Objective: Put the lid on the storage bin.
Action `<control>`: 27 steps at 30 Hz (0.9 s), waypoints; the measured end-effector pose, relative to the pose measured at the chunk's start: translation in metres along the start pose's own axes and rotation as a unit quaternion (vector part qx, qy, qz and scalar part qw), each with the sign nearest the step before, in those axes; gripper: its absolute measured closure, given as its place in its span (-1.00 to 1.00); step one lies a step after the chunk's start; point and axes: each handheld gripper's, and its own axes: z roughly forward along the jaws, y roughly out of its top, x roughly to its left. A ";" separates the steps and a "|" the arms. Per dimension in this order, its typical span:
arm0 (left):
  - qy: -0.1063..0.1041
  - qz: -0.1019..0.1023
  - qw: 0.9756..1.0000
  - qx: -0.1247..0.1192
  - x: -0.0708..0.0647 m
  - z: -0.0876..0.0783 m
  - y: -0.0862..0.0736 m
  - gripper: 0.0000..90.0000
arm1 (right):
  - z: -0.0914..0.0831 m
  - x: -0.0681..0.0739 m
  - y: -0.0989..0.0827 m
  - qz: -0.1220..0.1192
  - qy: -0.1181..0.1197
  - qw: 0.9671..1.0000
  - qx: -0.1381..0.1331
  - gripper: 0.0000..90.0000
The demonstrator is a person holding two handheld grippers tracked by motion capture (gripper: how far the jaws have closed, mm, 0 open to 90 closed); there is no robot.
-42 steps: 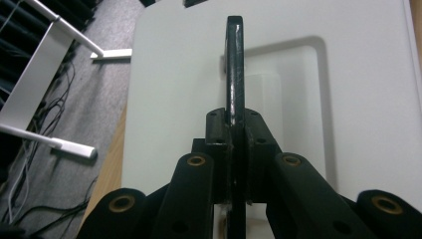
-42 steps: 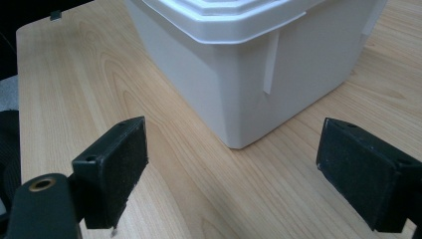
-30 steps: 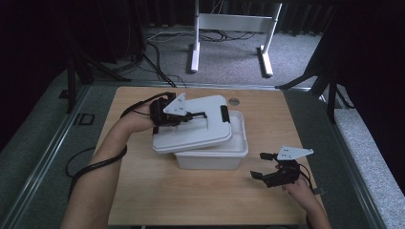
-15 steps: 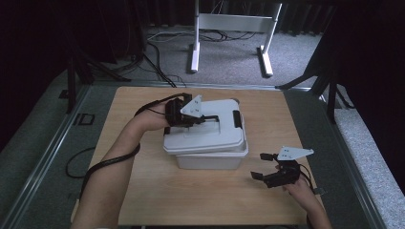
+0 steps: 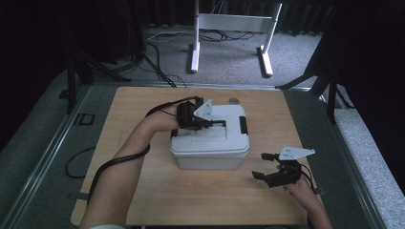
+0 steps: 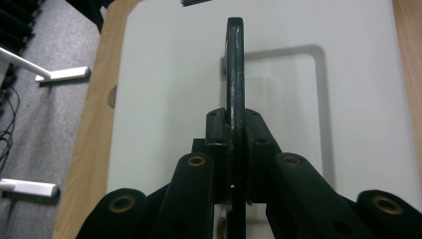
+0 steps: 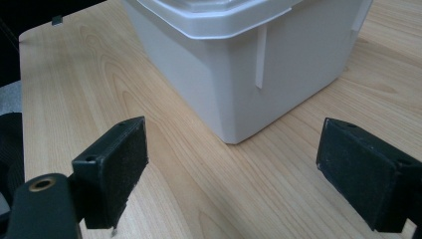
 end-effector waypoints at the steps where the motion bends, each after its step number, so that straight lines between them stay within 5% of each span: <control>1: 0.000 0.000 1.000 0.000 0.000 0.000 0.000 0.87 | 0.000 0.000 0.000 0.000 0.000 1.000 0.000 -0.73; 13: -0.012 0.004 1.000 0.019 -0.001 0.015 0.005 0.87 | 0.001 0.000 -0.001 0.001 0.002 1.000 0.001 -0.73; 23: -0.032 -0.029 0.999 0.003 0.004 0.013 0.001 0.79 | 0.001 -0.001 -0.002 0.003 0.003 1.000 0.001 -0.73; 27: -0.033 -0.042 0.999 -0.002 0.005 0.011 -0.002 0.45 | 0.001 -0.002 -0.003 0.005 0.002 1.000 0.001 -0.73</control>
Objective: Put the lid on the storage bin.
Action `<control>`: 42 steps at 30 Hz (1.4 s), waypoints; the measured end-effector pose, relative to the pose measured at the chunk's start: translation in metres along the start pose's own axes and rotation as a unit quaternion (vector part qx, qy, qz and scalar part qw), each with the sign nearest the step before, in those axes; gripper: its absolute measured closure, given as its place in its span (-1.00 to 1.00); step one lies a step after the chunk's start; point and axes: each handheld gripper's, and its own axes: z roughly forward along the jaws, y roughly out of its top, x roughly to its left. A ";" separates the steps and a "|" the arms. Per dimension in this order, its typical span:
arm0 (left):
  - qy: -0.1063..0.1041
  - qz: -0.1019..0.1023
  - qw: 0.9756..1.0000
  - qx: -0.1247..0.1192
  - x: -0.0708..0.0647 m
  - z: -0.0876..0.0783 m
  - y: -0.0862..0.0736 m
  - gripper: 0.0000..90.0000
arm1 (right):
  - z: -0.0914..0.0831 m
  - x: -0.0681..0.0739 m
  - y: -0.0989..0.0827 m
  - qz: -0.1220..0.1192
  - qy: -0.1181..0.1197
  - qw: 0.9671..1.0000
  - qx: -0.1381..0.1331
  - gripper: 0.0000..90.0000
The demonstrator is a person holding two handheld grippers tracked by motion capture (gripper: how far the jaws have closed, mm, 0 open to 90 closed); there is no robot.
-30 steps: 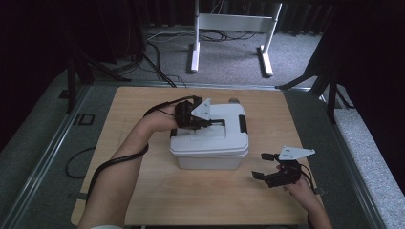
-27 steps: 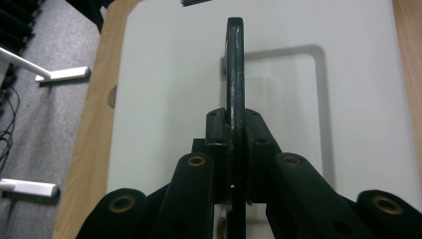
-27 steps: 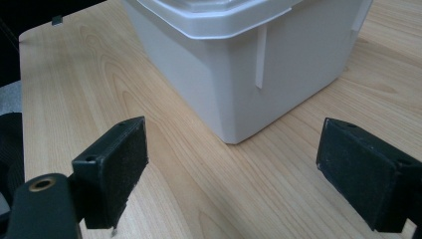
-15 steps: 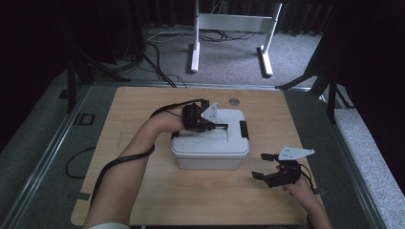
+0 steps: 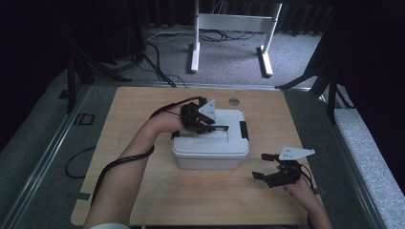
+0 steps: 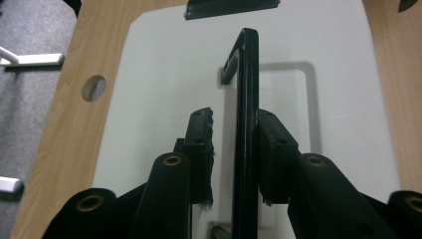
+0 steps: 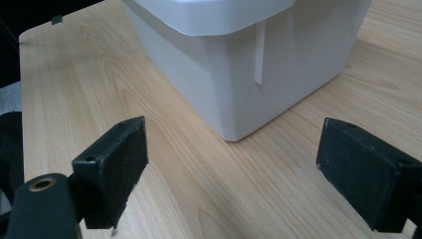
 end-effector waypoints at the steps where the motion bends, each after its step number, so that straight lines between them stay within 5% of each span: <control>1: 0.002 -0.007 1.000 -0.004 0.000 -0.002 -0.001 0.35 | 0.000 0.000 0.000 0.000 0.000 1.000 0.000 -0.73; 4: 0.010 -0.016 1.000 -0.011 0.000 -0.006 -0.003 0.19 | 0.000 0.000 -0.001 0.000 -0.001 1.000 0.001 -0.73; 9: 0.033 -0.042 0.998 -0.034 0.004 -0.015 -0.011 -0.37 | 0.001 -0.001 -0.002 0.001 -0.002 1.000 0.002 -0.73; 13: 0.061 -0.066 0.994 -0.058 0.004 -0.025 -0.024 -0.68 | 0.002 -0.001 -0.003 0.003 -0.005 1.000 0.005 -0.73; 42: 0.125 -0.136 0.979 -0.083 -0.012 -0.064 -0.101 -0.80 | 0.002 -0.002 -0.006 0.008 -0.011 1.000 0.005 -0.73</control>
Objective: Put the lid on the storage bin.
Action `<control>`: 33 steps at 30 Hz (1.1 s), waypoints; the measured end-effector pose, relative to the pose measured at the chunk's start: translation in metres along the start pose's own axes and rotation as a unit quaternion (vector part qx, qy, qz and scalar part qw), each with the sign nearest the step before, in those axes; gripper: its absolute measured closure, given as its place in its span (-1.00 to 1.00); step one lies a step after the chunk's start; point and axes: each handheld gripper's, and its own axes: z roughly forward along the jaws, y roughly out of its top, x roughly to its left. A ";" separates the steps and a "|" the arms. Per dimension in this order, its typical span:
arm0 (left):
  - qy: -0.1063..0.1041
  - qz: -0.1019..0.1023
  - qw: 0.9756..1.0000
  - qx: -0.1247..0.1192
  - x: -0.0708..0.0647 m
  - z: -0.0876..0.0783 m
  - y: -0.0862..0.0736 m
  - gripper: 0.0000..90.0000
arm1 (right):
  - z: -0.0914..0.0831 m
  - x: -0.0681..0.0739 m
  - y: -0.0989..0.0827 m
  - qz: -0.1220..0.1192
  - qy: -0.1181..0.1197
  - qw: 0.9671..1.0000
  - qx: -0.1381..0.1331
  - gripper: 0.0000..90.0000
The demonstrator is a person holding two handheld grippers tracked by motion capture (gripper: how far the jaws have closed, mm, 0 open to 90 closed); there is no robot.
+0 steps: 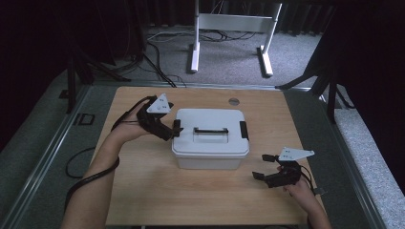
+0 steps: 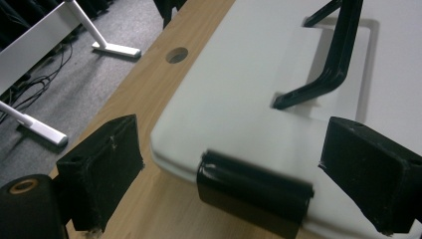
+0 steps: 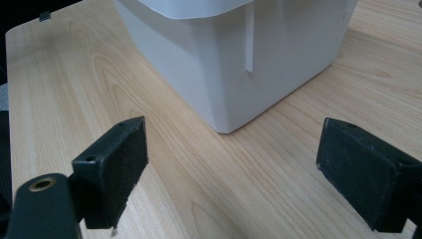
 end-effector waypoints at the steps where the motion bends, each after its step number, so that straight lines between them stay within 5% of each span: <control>1: 0.003 0.000 1.000 -0.001 0.000 -0.001 -0.003 -0.80 | 0.000 0.000 0.000 0.001 0.000 1.000 0.000 -0.73; 33: 0.044 -0.064 0.997 0.004 0.007 -0.016 -0.077 -0.80 | 0.007 0.001 -0.003 -0.001 0.004 1.000 0.010 -0.73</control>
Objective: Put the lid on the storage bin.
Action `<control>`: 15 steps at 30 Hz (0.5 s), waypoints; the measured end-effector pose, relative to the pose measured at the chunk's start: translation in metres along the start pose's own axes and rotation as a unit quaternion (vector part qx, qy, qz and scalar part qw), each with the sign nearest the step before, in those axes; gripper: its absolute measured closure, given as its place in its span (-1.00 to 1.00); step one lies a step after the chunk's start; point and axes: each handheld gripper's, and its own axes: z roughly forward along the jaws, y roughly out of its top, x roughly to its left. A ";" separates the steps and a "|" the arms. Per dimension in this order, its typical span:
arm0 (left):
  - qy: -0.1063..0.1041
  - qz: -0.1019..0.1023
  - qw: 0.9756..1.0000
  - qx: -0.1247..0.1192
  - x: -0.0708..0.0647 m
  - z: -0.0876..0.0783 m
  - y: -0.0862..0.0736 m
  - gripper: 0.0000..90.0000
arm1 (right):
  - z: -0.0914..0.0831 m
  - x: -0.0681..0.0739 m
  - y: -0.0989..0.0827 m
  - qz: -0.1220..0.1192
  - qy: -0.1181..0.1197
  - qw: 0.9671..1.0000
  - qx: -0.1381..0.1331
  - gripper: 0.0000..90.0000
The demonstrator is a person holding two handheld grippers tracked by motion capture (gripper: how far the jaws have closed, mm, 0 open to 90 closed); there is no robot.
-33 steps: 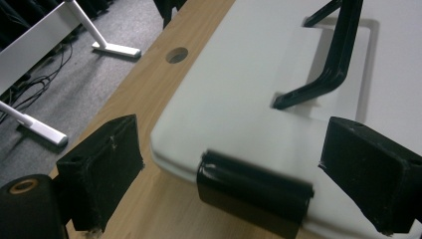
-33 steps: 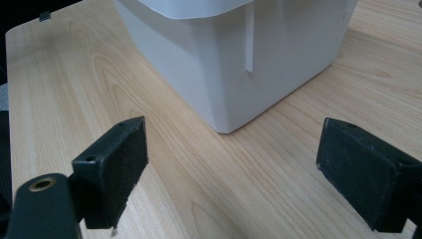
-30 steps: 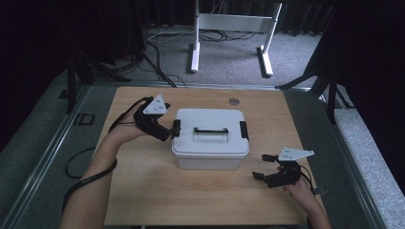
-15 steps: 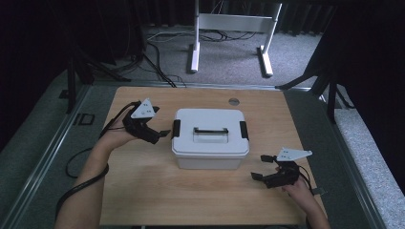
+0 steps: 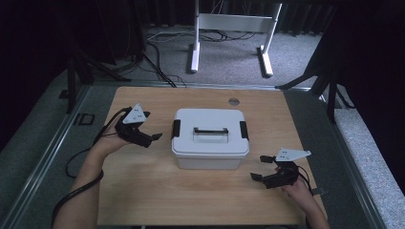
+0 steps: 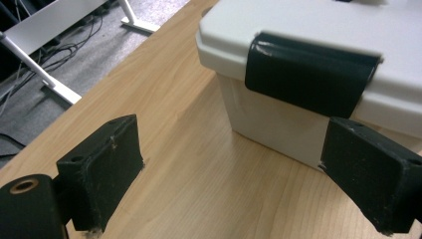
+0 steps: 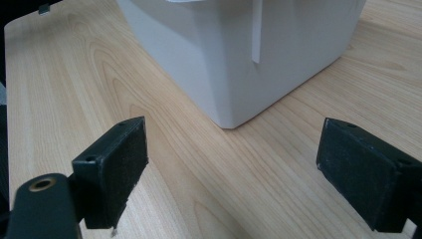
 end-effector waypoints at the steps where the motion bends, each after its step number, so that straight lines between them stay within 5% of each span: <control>1: 0.000 0.000 1.000 0.000 0.000 0.000 0.000 -0.80 | 0.000 0.000 0.000 0.000 0.000 1.000 0.000 -0.73; 15: -0.003 -0.017 1.000 0.015 -0.002 0.007 -0.027 -0.80 | 0.001 0.000 -0.001 -0.001 -0.001 1.000 0.002 -0.73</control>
